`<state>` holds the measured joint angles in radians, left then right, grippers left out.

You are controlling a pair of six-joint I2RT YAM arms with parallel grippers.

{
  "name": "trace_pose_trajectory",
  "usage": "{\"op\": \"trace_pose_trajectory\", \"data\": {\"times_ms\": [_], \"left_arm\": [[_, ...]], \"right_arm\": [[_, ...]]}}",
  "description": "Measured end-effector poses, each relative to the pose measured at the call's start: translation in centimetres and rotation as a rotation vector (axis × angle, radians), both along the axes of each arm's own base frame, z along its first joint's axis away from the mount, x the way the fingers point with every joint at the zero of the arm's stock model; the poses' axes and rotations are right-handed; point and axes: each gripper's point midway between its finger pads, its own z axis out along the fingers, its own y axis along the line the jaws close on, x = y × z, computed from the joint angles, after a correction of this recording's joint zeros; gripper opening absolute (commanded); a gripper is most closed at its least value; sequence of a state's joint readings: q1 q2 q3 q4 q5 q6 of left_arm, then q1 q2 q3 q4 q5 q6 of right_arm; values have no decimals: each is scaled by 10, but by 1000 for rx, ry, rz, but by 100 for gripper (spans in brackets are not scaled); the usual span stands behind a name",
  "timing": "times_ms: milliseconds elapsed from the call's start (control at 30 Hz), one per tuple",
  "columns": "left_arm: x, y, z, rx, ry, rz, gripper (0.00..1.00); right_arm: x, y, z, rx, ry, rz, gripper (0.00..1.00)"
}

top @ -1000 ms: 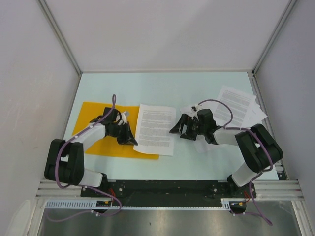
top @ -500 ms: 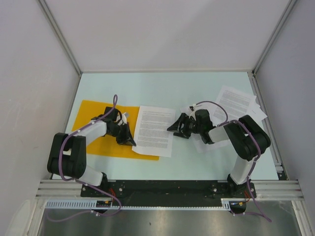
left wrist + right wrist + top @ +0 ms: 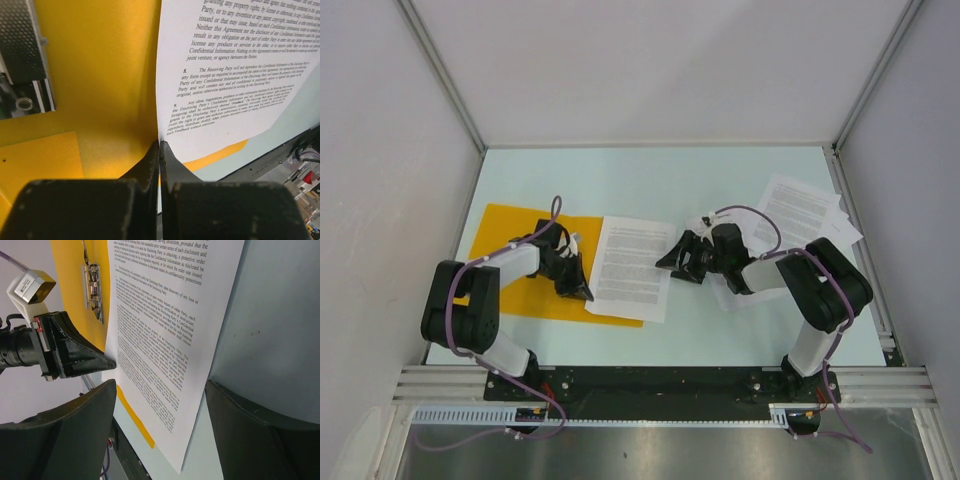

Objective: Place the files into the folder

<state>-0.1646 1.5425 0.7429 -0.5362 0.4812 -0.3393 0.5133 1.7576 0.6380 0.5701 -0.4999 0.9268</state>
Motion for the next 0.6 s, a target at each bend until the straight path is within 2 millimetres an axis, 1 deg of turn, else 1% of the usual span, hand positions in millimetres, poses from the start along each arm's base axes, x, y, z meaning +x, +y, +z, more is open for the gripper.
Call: {"op": "trace_pose_trajectory", "data": {"times_ms": [133,200,300,467,533,600], "left_arm": [[0,2,-4,16,11,3,0],[1,3,-4,21,9,5,0],[2,4,-4,28,5,6,0],[3,5,-4,34,2,7,0],[4,5,-5,33,5,9,0],[4,4,-5,32,8,9,0]], "right_arm": [[0,0,-2,-2,5,-4,59],[0,0,-2,-4,6,-6,57],[1,1,-1,-1,0,-6,58],[4,5,7,31,-23,-6,59],[5,6,10,41,-27,-6,63],[5,6,10,44,-22,-10,64]]}}
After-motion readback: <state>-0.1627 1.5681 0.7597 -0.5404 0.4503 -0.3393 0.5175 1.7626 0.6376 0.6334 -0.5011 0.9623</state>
